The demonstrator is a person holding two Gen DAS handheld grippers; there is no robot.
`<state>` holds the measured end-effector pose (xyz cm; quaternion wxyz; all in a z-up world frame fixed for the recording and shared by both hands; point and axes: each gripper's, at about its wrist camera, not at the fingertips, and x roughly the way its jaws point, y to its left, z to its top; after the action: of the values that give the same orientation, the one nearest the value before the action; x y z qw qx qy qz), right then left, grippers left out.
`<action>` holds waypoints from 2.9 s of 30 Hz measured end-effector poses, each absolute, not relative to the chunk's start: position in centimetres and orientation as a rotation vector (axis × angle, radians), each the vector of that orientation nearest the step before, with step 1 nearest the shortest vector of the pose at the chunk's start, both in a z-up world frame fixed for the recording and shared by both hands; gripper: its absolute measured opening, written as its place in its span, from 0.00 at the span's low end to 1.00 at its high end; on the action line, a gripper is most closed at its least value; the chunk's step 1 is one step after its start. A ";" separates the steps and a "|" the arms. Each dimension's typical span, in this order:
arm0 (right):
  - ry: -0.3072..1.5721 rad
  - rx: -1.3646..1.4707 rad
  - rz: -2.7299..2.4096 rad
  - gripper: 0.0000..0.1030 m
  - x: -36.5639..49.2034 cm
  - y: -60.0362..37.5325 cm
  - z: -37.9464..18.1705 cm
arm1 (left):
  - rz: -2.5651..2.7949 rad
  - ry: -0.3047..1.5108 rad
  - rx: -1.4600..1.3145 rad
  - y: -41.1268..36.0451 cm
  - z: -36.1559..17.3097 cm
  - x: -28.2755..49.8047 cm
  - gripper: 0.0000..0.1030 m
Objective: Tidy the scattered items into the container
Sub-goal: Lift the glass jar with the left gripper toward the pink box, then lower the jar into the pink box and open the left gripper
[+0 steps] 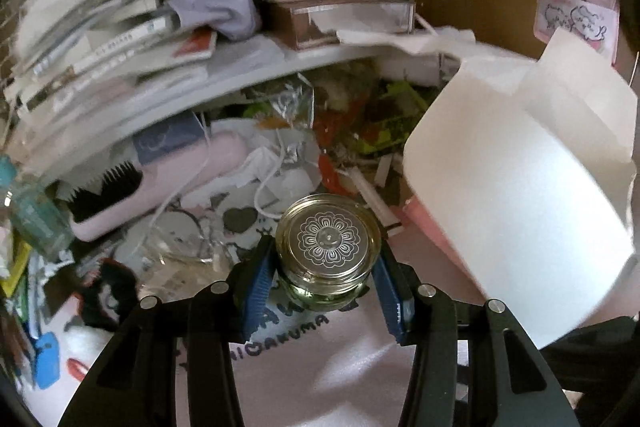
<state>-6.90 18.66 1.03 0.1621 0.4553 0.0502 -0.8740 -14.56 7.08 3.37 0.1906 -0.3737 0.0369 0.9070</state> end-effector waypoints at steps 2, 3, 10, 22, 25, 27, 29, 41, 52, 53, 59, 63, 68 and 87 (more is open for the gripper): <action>0.149 1.310 -2.505 0.12 -7.1 18.5 0.5 | 2.551 0.102 -1.026 7.0 4.3 -14.3 0.42; 0.153 1.308 -2.513 0.12 -7.1 18.4 0.4 | 2.556 0.099 -1.013 6.9 4.9 -14.2 0.42; 0.160 1.286 -2.569 0.13 -6.5 18.5 0.4 | 2.556 0.144 -0.920 7.9 9.1 -13.8 0.42; 0.096 1.284 -2.589 0.14 -7.0 17.8 0.2 | 2.275 0.285 -0.846 15.6 14.2 -14.7 0.42; 0.084 1.284 -2.585 0.17 -7.1 17.9 0.2 | 2.147 0.322 -0.906 18.0 13.9 -15.4 0.42; 0.080 1.283 -2.586 0.20 -7.0 17.9 0.2 | 2.090 0.386 -0.972 19.7 13.0 -15.8 0.42; 0.078 1.282 -2.584 0.20 -7.1 18.0 0.2 | 2.054 0.447 -1.031 21.0 12.2 -16.1 0.42; 0.064 1.273 -2.581 0.20 -7.0 18.2 0.3 | 1.995 0.655 -1.196 24.7 8.8 -17.4 0.42; 0.057 1.273 -2.573 0.21 -7.1 18.0 0.2 | 2.003 0.690 -1.211 24.7 8.8 -17.2 0.42; 0.057 1.271 -2.574 0.21 -7.0 18.0 0.3 | 2.005 0.687 -1.211 24.6 8.8 -17.2 0.42; 0.055 1.269 -2.575 0.21 -7.1 18.0 0.3 | 2.015 0.678 -1.202 24.3 9.1 -17.0 0.46; 0.054 1.267 -2.575 0.21 -7.1 18.0 0.3 | 2.015 0.663 -1.198 24.0 9.1 -16.9 0.46; 0.054 1.266 -2.576 0.21 -7.1 18.0 0.3 | 2.030 0.651 -1.165 23.7 9.5 -16.9 0.62; 0.062 1.264 -2.573 0.21 -7.3 17.7 0.4 | 2.155 0.635 -0.963 21.1 12.8 -13.9 0.83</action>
<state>-7.26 17.71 0.36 0.1368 0.4366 0.0213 -0.8889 -13.86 21.15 12.84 0.3416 -0.3702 0.2441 0.8287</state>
